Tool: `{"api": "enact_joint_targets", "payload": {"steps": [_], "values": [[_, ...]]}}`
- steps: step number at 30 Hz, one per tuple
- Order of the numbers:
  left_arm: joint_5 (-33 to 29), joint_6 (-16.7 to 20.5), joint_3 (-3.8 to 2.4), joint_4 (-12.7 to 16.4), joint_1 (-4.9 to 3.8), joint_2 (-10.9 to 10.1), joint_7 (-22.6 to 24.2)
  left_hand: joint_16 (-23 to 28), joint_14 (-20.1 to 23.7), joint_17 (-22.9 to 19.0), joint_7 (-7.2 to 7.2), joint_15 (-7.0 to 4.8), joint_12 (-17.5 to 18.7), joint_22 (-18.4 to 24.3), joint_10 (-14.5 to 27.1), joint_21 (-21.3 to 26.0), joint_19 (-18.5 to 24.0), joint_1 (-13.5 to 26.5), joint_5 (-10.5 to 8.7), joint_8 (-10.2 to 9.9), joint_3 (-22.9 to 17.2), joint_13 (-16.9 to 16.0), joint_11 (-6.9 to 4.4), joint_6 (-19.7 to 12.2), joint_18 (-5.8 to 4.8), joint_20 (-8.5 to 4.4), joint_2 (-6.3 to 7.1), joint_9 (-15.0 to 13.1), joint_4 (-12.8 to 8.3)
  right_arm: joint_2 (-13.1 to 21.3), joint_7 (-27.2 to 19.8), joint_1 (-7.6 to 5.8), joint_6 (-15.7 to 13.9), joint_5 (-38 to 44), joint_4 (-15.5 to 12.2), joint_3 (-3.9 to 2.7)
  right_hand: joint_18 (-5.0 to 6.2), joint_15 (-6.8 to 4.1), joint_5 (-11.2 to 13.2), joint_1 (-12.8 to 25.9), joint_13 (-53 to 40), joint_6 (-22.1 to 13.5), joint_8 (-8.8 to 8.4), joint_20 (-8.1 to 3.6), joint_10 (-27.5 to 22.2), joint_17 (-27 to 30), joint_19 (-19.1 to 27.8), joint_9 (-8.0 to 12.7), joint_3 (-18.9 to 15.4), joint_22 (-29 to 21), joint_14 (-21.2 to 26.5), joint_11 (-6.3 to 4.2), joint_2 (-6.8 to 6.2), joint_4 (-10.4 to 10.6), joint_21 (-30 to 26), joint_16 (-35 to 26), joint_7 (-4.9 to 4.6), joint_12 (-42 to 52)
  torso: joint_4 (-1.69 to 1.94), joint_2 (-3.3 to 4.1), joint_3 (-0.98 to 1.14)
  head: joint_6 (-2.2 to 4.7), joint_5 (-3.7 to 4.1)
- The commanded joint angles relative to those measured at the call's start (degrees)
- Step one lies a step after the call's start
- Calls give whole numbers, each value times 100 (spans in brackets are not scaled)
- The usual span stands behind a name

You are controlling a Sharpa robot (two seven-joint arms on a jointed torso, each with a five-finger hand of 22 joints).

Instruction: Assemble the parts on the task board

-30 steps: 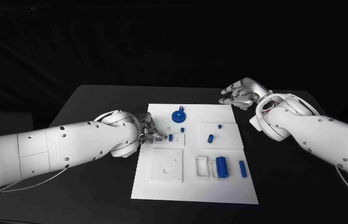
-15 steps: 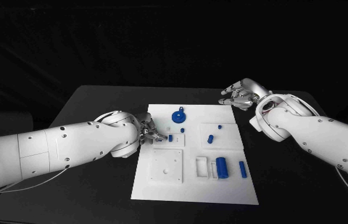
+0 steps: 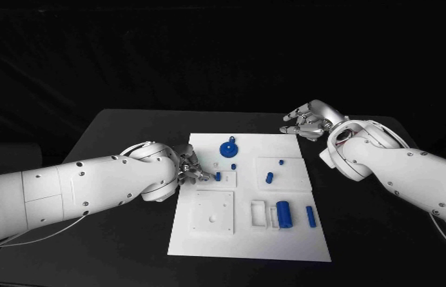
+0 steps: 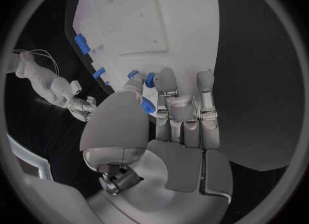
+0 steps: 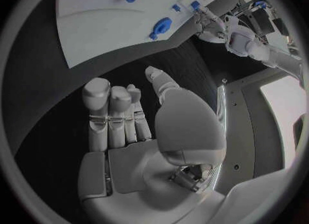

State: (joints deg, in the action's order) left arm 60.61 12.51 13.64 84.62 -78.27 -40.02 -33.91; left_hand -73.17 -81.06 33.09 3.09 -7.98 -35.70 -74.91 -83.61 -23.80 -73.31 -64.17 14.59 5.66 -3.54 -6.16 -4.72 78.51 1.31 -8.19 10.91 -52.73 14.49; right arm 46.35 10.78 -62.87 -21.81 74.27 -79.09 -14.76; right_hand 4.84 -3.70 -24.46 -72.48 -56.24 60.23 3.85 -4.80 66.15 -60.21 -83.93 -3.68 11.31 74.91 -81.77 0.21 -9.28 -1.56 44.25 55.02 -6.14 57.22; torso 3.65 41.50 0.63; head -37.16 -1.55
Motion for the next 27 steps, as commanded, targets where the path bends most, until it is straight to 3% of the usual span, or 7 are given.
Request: {"api": "enact_joint_targets", "payload": {"steps": [1,18,23,25,27], "values": [[-34,-24,-2,4,1,5,-5,27,32,-10,-36,3,25,-98,-330,34,-34,-75,14,31,59,-5,15,16,-73,-14,16,-3,63,-3,-47,3,43,11,-5,-3,87,-18,-39,62,6,8,-30,-12,4,5,-236,8,-35,526,-24,-14,-5,28,-39,-19,6,-35,4,0,-3,0,4],[-91,-77,-4,19,1,-24,17,75,54,-91,-51,7,62,-96,-329,54,-31,-77,-22,30,155,-8,24,-22,-76,-14,59,-13,95,-1,-46,4,48,5,5,-3,87,-17,-48,65,9,6,-29,-11,3,7,-237,7,-51,527,-24,-14,-2,34,-39,-21,6,-37,2,-2,-5,0,-2],[-206,-145,-7,55,1,-63,95,204,134,-330,-102,32,209,-92,-331,107,8,-123,-39,-63,188,17,59,-140,-81,7,31,110,-94,0,-47,8,50,3,8,-3,87,-17,-59,65,9,0,-30,-11,3,6,-237,7,-67,526,-25,-14,1,37,-42,-20,6,-38,3,-3,-8,7,3],[-295,-146,-11,85,1,-88,138,234,147,-385,-119,34,245,-91,-325,124,12,-161,1,-108,155,18,64,-196,-82,4,-12,184,-169,1,-49,11,50,2,9,-3,87,-17,-59,65,9,0,-30,-11,3,6,-237,7,-67,526,-25,-14,1,37,-42,-20,6,-38,4,-4,-11,8,6],[-381,-142,-17,116,1,-111,166,259,155,-410,-147,33,287,-92,-322,143,9,-200,249,-163,131,17,77,-299,-98,-11,-65,337,-252,0,-50,15,51,1,11,-3,87,-17,-59,65,9,0,-30,-11,3,6,-237,7,-67,526,-25,-14,1,37,-42,-20,6,-38,5,-4,-9,7,9]]}}
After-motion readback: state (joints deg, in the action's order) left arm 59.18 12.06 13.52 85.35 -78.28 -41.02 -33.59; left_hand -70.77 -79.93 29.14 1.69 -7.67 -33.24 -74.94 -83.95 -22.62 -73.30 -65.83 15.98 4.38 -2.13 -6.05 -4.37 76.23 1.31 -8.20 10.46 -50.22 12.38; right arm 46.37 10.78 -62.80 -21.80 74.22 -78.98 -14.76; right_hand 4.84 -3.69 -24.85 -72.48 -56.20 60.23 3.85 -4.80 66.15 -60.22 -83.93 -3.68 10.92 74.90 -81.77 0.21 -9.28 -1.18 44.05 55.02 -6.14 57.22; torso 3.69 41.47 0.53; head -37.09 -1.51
